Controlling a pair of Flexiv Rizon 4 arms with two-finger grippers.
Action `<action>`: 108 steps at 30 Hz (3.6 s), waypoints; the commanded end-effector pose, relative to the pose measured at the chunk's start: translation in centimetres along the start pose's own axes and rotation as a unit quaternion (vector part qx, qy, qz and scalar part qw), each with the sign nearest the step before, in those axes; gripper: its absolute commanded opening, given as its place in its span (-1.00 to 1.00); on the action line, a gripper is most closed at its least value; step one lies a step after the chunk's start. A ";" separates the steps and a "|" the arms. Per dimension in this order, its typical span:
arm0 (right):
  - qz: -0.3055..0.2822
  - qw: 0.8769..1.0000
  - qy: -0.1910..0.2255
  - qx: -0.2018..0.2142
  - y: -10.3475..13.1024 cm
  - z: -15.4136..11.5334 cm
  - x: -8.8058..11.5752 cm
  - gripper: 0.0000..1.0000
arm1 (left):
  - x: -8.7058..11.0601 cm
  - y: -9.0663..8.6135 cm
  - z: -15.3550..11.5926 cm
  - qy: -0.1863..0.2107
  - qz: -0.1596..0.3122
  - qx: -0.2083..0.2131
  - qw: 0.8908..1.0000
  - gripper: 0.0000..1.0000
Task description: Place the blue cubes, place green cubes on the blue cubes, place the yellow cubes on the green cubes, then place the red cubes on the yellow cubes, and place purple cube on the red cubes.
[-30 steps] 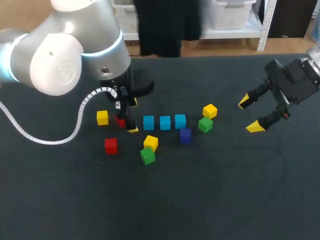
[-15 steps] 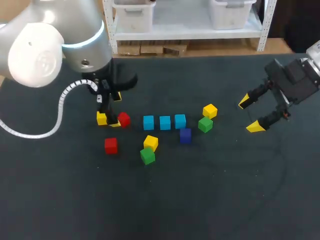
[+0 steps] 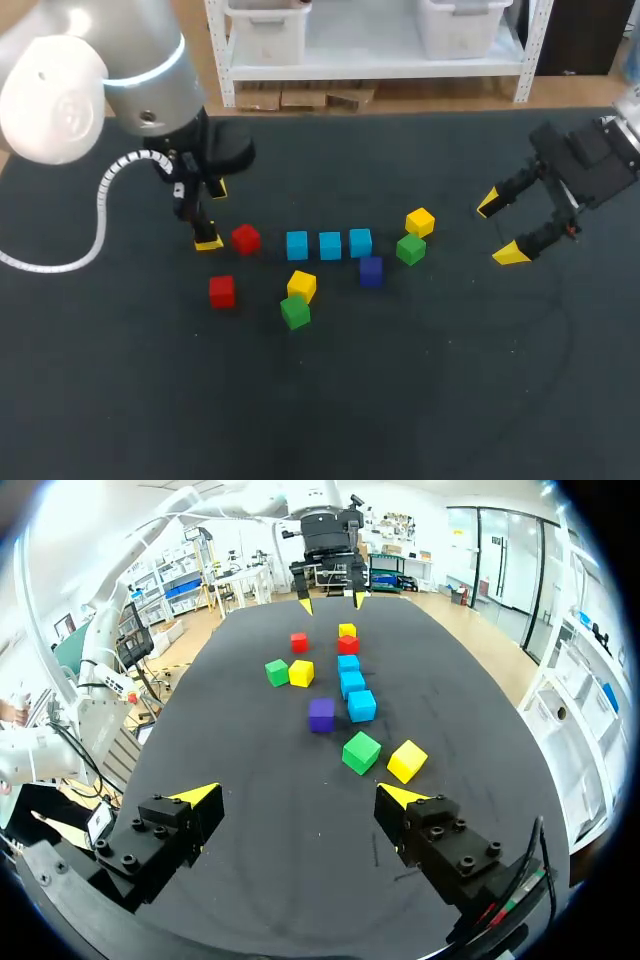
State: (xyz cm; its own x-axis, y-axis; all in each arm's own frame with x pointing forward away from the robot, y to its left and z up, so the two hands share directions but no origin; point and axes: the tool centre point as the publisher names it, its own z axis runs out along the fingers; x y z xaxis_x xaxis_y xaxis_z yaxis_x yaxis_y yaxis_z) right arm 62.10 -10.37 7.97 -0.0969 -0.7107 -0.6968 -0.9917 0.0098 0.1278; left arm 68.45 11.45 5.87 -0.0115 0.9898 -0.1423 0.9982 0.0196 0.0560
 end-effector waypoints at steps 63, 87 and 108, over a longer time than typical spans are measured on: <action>-0.001 1.000 -0.001 0.000 0.0 0.0 0.0 1.00 | -8.8 -12.0 6.5 -0.060 -0.195 -0.002 0.979 0.47; -0.001 1.000 -0.001 0.000 0.0 0.0 0.0 1.00 | -9.7 -11.7 2.9 -0.045 -0.161 0.004 0.986 -1.00; -0.001 1.000 -0.001 0.000 0.0 0.0 0.0 1.00 | -8.1 -4.6 -1.2 -0.041 -0.001 0.037 0.999 -1.00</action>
State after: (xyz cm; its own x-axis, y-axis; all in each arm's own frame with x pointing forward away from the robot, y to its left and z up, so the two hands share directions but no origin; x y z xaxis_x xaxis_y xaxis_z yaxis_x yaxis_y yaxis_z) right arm 62.10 -10.37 7.97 -0.0969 -0.7107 -0.6968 -0.9917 0.0098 0.1279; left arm 62.54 3.72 8.67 -0.0212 0.9761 -0.2161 0.9992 0.0279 0.0280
